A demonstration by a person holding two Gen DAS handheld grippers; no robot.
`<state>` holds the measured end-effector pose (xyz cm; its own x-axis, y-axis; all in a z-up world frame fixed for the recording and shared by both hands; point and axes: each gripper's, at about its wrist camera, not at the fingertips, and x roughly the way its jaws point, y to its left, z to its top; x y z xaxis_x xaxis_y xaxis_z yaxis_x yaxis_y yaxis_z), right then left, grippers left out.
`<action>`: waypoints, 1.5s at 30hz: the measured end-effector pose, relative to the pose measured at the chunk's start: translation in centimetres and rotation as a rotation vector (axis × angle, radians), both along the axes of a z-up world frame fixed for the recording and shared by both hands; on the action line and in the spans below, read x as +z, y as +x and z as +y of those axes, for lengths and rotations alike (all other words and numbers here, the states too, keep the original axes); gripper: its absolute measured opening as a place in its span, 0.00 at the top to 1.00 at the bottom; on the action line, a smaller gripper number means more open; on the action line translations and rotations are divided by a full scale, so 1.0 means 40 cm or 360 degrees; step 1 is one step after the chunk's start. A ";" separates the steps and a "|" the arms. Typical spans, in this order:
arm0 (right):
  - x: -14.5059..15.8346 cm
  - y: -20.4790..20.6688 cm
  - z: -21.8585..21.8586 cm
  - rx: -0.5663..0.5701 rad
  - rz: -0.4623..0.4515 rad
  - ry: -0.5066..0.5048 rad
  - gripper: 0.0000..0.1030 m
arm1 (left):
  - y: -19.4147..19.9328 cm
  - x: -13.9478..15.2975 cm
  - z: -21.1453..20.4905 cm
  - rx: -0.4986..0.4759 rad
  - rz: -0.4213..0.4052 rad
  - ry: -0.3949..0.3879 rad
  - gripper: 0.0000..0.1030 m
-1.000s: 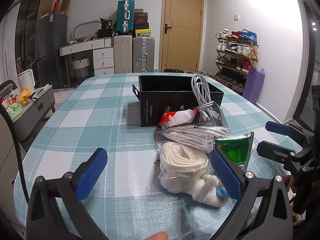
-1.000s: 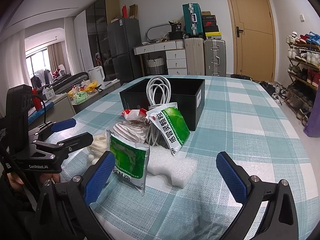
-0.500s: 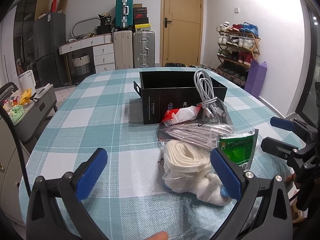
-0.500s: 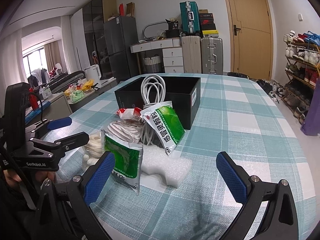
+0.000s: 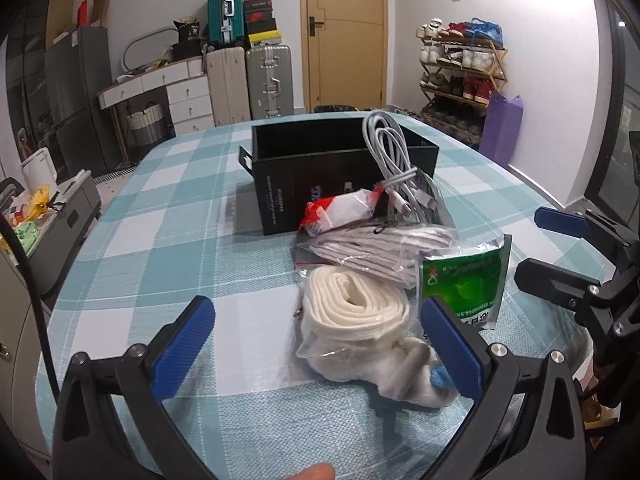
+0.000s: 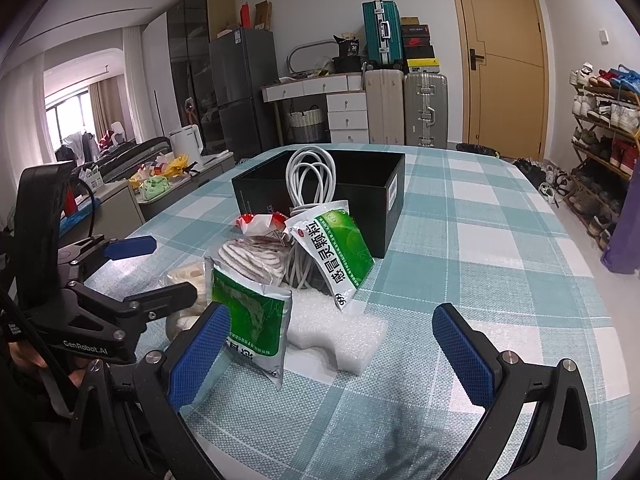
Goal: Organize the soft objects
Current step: 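Move the left tool toward the bagged white rolled cloth, then grasp the bagged rolled cloth with the left tool while the right tool grasps the green packet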
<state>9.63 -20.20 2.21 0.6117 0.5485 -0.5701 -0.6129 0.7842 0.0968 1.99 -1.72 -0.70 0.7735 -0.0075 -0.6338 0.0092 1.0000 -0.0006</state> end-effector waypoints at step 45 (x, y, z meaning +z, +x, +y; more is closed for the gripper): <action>-0.032 -0.066 0.117 0.0504 0.0030 -0.0077 0.89 | 0.016 -0.008 0.017 -0.0126 0.0060 -0.0207 0.69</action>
